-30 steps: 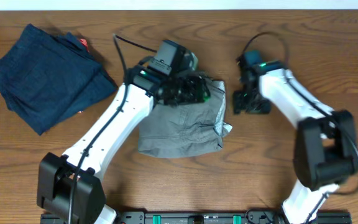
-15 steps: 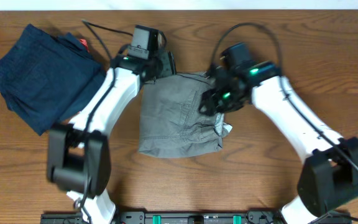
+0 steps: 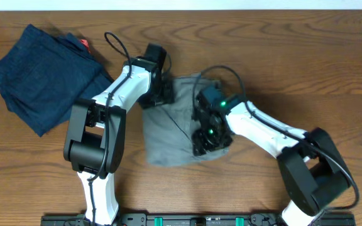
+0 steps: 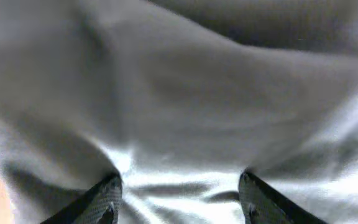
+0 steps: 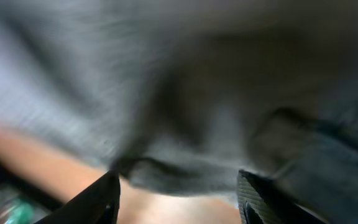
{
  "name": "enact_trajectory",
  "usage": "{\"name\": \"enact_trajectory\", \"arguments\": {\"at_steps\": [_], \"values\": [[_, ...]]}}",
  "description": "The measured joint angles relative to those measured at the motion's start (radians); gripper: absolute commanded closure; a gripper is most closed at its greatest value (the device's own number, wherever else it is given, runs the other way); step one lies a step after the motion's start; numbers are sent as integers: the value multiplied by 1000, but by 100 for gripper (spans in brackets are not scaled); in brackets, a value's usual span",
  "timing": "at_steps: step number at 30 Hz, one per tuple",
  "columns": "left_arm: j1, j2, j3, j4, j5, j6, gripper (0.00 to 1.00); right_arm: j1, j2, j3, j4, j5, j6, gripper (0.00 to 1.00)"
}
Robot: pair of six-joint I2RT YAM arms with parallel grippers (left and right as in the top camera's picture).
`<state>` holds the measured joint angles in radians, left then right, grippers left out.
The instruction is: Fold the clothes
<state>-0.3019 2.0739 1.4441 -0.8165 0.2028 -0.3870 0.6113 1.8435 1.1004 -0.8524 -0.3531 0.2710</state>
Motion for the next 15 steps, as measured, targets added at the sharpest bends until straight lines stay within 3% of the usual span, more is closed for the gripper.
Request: {"name": "enact_trajectory", "arguments": {"at_steps": [7,11,15], "values": [[0,1,-5,-306,79,0,41,-111,-14,-31,157,291,56,39],[-8,0,-6,-366,161,0,41,-214,-9,-34,346,414,7,39],[-16,-34,-13,-329,194,1,35,-259,-6,-35,401,444,-42,37]]}}
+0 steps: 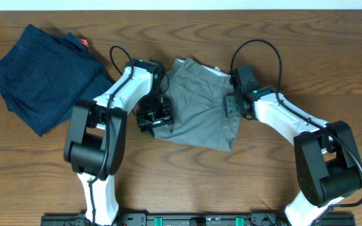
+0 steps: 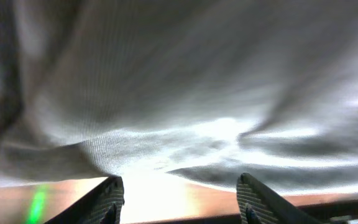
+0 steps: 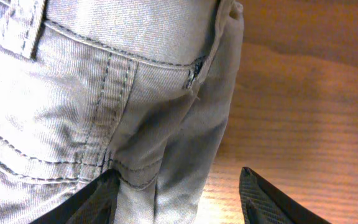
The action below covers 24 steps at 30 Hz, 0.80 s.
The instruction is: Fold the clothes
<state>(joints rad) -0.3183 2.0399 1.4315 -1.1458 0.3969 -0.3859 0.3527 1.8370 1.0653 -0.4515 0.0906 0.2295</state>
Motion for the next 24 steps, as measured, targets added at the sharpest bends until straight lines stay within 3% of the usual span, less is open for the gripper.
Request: {"name": "enact_trajectory", "arguments": {"at_steps": [3,4,9,13,22,24], "values": [[2,-70,-2,98,-18,5,6,0,0,-1,0,4,-18,34],[3,-96,-2,143,-40,6,2,0,0,-1,0,5,-23,34],[10,-158,0,354,-163,36,2,0,0,-1,-2,7,-33,32],[21,-123,0,439,-203,95,2,0,0,-1,-11,6,-36,31],[50,39,2,559,-137,208,0,0,0,-1,-19,-5,-37,30],[52,40,3,570,-88,216,8,0,0,-1,-23,-8,-37,31]]}}
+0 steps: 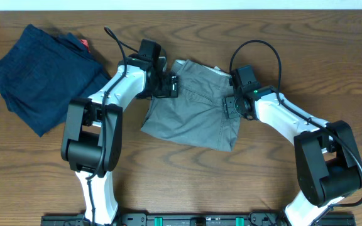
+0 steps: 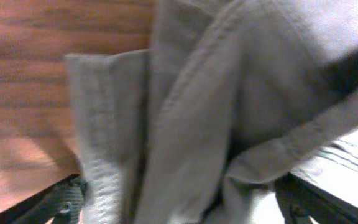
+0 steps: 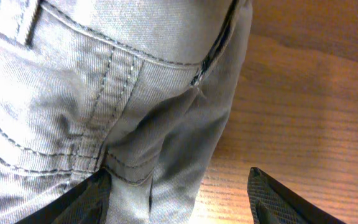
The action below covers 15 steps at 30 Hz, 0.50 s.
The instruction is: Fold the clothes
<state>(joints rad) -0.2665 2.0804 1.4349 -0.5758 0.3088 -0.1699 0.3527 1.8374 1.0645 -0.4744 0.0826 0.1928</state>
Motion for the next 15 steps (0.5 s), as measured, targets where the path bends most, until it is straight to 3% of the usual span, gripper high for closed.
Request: {"name": "enact_trajectory", "arguments": {"at_steps": [4,10,15], "values": [[-3,9,1,1,98,14,35,0,0,0,0,0,0,31],[-29,30,1,4,165,25,90,0,0,0,-10,1,0,30],[-23,29,2,-5,191,42,94,0,-2,0,-36,0,1,28]]}}
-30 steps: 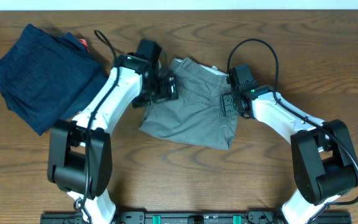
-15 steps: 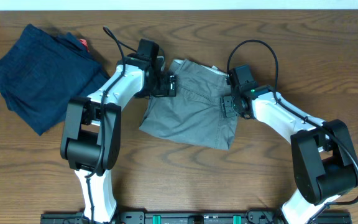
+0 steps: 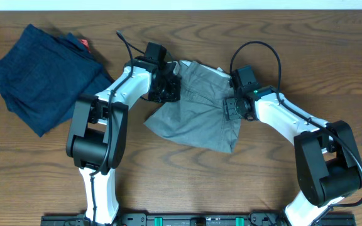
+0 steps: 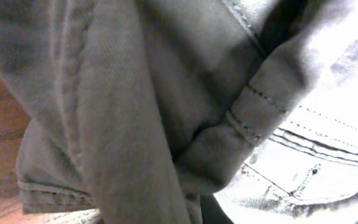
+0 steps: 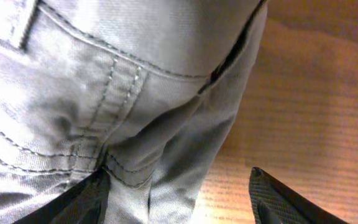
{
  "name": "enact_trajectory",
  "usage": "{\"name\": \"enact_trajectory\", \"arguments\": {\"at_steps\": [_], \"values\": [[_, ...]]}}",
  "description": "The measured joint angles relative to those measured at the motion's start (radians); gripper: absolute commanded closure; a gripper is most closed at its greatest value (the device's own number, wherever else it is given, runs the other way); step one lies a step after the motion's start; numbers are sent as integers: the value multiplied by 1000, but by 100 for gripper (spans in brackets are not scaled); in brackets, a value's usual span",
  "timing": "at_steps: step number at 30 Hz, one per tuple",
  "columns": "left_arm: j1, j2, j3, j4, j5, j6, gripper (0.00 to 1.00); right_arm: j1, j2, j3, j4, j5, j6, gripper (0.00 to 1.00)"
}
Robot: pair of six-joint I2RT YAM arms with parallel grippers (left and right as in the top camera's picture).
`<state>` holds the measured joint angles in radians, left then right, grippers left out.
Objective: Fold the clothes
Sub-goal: 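Lift the folded shorts with the left gripper and place them on the navy stack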
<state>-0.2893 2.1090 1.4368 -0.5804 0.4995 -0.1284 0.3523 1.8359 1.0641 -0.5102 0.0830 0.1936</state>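
Note:
Grey trousers (image 3: 200, 119) lie partly folded at the table's middle. My left gripper (image 3: 168, 88) is at their upper left edge. Bunched grey cloth (image 4: 135, 93) with seams fills the left wrist view, and only a dark sliver of finger shows at the bottom, so it looks shut on a fold. My right gripper (image 3: 232, 107) sits at the trousers' right edge. It is open (image 5: 182, 202), with the stitched hem (image 5: 129, 168) against its left finger and bare wood by the right finger (image 5: 284, 199).
A pile of folded dark blue jeans (image 3: 39, 75) with a red tag (image 3: 84, 44) lies at the far left. Brown wooden table (image 3: 307, 50) surrounds the clothes. Both arms reach in from the front edge, with cables looping above the wrists.
My left gripper's fingers stood wide apart at the trousers' upper left edge. Now they are out of sight under bunched cloth, and the left edge sits slightly further right. The right gripper has hardly moved.
At first the grey trousers were bunched small, with both grippers on them. Then they lay spread wider, my left gripper at the lower left edge and my right at the right edge. The left then stood open at the upper left edge, where it now pinches a fold.

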Motion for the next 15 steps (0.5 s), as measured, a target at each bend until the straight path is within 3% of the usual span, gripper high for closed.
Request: {"name": "enact_trajectory", "arguments": {"at_steps": [8,15], "values": [[116,-166,39,-114,-144,27,94,-33,-116,-2,-61,-7,0,28],[348,-435,126,-37,-335,66,94,-79,-296,-1,-106,-5,0,29]]}}
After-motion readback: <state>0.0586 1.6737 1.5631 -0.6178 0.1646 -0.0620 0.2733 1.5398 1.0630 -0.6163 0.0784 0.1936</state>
